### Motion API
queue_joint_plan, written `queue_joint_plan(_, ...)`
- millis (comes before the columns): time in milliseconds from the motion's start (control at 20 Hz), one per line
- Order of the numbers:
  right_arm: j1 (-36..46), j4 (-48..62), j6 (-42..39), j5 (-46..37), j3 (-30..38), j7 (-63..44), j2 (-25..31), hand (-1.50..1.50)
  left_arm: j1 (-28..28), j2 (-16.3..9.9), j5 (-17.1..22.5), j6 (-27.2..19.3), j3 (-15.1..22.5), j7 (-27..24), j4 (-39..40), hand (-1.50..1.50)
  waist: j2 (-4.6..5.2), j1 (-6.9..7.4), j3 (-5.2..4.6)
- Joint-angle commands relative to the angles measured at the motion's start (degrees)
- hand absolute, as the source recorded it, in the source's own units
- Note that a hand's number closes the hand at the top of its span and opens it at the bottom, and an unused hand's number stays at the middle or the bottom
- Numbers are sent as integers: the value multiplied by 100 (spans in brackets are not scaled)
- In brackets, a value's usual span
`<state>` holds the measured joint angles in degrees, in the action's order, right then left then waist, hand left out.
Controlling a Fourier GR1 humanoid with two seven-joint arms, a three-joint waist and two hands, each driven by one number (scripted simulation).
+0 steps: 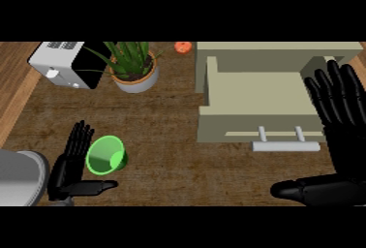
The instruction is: Pick up the cup, place it into the drawer and close the drawer
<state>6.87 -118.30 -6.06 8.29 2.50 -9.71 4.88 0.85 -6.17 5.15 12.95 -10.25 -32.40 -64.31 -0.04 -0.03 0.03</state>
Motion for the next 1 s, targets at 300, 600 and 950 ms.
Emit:
queue_joint_plan(300, -16, -165, -39, 139, 47, -201, 16, -150, 733, -408, -155, 341, -269, -1297, 2205, -150, 8, -22, -6)
queue_joint_plan(600, -457, -157, -275, 57, 0, 195, -14, -150, 1142, -474, -162, 279, -256, -1488, 2658, -150, 6, -19, -5)
queue_joint_plan(950, 158, 152, -212, 202, 262, 50, 124, -150, 1044, -243, -147, 407, -104, -1872, 2854, -150, 7, -6, -5)
